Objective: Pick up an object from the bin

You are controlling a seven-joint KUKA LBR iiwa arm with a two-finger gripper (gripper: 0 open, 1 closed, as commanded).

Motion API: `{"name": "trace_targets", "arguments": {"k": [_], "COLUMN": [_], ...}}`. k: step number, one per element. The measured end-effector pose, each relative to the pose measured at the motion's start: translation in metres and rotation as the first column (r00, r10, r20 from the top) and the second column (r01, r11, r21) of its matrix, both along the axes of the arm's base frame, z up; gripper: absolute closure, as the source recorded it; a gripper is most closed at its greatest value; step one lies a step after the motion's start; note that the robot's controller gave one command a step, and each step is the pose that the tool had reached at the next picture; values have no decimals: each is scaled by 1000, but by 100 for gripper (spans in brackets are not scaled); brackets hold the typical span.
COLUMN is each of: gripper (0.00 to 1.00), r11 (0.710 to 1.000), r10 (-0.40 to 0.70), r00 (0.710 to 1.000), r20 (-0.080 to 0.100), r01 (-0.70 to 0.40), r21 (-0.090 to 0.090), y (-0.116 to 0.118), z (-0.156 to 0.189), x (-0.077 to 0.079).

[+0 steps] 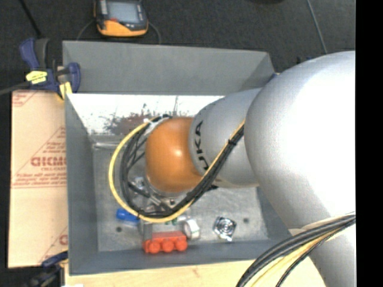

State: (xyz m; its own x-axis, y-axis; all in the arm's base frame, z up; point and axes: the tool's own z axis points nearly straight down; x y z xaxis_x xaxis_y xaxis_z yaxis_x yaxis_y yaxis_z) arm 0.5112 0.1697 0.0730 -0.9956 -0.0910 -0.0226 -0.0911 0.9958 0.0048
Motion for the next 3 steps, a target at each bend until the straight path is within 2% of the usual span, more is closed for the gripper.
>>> {"name": "trace_targets", "arguments": {"k": [1, 2, 3], "gripper": [100, 100, 100], "r11": [1000, 999, 999], "r10": [-4, -44, -52], "r00": [1000, 999, 999], "r20": [-19, -11, -11], "r01": [4, 44, 52], "r21": [-5, -3, -3], "y": [-2, 1, 2], "z": [-3, 78, 140], "x": [-5, 9, 26]}}
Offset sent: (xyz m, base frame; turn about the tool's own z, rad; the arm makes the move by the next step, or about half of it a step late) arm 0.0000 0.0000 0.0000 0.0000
